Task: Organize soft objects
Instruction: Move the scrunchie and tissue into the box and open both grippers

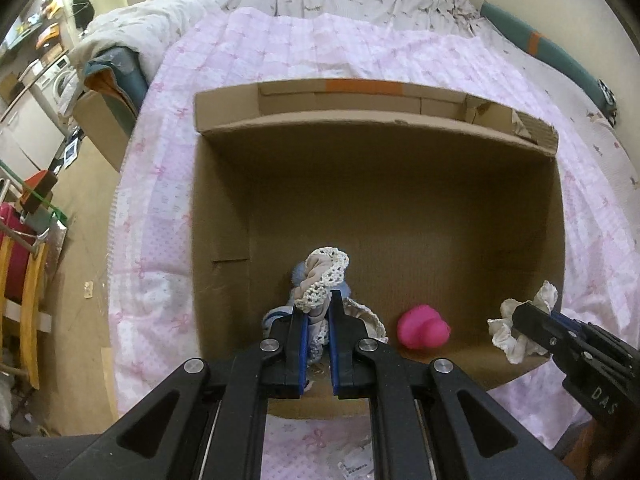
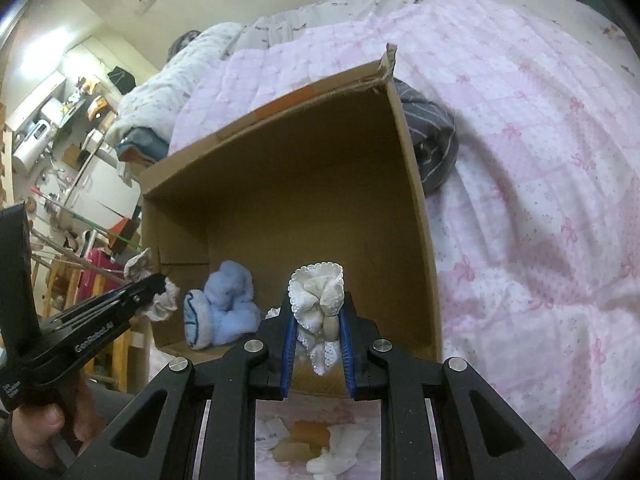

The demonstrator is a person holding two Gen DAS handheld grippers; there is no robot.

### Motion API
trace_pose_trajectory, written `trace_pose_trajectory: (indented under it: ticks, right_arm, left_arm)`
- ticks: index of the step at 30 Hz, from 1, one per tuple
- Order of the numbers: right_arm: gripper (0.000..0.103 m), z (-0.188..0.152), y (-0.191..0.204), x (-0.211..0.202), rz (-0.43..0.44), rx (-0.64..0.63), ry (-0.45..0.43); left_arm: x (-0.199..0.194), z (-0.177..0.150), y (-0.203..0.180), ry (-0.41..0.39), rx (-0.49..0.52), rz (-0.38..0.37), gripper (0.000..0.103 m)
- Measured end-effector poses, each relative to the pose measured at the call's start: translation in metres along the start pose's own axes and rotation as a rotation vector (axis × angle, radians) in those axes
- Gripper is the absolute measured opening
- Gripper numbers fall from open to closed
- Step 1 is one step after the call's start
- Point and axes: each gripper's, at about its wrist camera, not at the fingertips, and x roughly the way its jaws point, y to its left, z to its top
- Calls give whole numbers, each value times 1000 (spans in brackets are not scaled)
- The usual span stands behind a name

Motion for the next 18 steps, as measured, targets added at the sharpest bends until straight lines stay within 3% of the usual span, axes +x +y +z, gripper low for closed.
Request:
trace_pose_trajectory:
  ticks: [13, 16, 18]
  right_arm:
    - [21, 2, 0, 9, -16, 10, 28]
    - [21, 2, 0, 10, -15, 14, 32]
    - [21, 2, -1, 10, -14, 14, 31]
  left_arm:
    - [19, -2, -6, 23, 11, 36, 9]
    - [20, -2, -9, 29, 15, 34, 14]
    - [20, -3, -9, 37, 12, 26, 26]
